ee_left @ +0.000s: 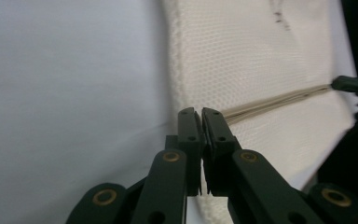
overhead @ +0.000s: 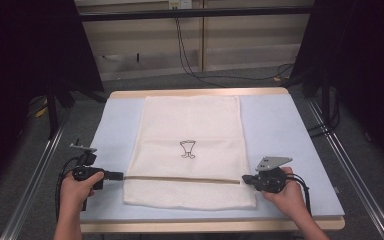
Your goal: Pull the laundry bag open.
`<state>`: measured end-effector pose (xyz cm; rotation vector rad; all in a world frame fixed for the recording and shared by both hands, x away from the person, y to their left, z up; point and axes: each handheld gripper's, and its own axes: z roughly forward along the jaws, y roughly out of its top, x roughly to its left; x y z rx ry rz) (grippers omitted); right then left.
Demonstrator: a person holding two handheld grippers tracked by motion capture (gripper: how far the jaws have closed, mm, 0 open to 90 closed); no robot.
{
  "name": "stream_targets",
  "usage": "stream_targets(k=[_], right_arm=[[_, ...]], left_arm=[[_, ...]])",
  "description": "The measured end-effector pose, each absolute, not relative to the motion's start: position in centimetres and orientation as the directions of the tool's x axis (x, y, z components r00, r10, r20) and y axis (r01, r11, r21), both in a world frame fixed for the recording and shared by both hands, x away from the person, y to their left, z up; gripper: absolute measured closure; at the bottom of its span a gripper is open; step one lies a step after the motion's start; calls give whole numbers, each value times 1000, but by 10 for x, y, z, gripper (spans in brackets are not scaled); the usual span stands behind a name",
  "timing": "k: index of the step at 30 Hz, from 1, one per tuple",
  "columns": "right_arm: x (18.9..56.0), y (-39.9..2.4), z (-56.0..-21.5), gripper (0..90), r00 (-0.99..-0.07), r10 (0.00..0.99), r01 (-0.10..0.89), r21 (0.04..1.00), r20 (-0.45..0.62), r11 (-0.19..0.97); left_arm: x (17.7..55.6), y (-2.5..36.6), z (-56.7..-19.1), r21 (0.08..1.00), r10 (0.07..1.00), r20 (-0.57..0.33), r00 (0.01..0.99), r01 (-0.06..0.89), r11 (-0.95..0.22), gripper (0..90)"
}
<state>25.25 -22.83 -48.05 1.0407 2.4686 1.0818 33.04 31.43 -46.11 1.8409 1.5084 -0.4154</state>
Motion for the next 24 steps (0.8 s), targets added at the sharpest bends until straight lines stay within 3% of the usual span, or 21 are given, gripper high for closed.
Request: stream_targets(k=[8,12,14,16,17,22,24], right_arm=[[252,-229,-480,900,-711,701,513,719,51,468],[252,-229,-480,900,-716,697,506,719,42,476],[253,-230,-479,900,-715,697,508,722,51,469],[253,-233,-476,865,-710,702,509,734,61,451],[253,-236,-475,831,-702,710,506,741,57,440],[254,-255,-465,556,-577,816,488,805,8,337],[256,-262,-464,495,-536,844,497,809,1,314]], left_arm=[[331,313,-461,318,723,-637,267,946,-70,869],[330,314,-453,372,714,-635,295,927,-53,842],[329,313,-448,392,704,-650,288,920,-14,755],[330,314,-444,443,717,-608,342,895,-52,716],[330,312,-442,460,731,-589,346,887,-49,698],[336,309,-440,605,844,-385,373,793,-75,334],[337,308,-442,624,859,-343,379,776,-93,269]])
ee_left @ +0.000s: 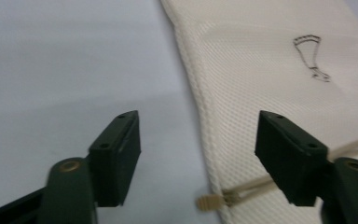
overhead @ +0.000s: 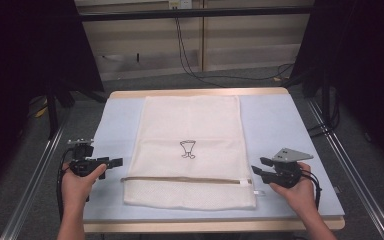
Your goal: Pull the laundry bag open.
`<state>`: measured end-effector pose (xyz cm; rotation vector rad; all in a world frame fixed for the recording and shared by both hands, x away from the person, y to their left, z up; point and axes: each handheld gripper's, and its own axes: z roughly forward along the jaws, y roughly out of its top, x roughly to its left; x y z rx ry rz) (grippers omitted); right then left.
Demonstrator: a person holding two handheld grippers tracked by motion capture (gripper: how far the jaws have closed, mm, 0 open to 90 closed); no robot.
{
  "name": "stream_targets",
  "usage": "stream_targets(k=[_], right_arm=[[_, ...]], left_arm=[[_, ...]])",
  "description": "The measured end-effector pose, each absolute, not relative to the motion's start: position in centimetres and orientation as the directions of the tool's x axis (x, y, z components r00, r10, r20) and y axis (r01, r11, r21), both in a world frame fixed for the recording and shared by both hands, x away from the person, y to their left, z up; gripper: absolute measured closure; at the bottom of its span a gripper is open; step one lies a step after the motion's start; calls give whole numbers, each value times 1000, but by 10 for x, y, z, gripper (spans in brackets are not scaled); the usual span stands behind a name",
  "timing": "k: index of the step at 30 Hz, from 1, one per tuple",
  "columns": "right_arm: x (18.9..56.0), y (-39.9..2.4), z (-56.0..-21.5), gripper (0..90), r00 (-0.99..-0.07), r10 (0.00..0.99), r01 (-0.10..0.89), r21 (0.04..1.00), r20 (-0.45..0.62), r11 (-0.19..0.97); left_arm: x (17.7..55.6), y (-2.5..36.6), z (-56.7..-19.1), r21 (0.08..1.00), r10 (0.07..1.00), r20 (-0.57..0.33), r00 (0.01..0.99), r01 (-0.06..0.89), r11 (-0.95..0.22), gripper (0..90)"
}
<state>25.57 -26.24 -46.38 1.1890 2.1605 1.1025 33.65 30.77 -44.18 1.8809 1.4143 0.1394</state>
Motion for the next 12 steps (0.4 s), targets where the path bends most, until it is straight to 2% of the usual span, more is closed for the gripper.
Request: stream_targets(k=[3,6,12], right_arm=[[258,-270,-465,410,-508,861,523,805,30,280],[261,-276,-468,311,-484,875,538,795,20,280],[265,-281,-471,256,-456,890,551,788,9,274]], left_arm=[[338,305,-447,623,869,-331,369,777,-93,239],[340,304,-450,638,887,-275,370,761,-120,191],[342,303,-453,659,901,-241,360,742,-121,172]])
